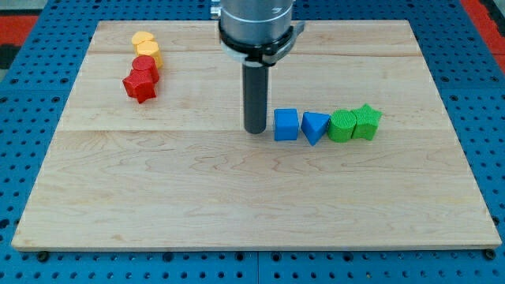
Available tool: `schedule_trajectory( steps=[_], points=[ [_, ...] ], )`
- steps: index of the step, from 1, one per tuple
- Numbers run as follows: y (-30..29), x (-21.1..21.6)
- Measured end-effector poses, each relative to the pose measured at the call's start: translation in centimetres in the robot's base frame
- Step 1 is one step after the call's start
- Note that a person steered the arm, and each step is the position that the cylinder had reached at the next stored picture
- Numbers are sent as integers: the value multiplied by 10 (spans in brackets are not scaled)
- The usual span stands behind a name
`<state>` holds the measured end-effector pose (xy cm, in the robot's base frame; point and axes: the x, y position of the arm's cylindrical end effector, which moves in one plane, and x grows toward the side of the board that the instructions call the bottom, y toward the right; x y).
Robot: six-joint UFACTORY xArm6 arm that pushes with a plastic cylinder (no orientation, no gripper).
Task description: Push green star above blue triangle
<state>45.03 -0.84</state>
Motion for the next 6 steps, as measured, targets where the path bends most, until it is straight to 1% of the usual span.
schedule_trajectory(
  steps=[1,3,4,6],
  points=[
    [-16,27],
    [-11,32],
    [8,44],
    [14,44]
  ],
)
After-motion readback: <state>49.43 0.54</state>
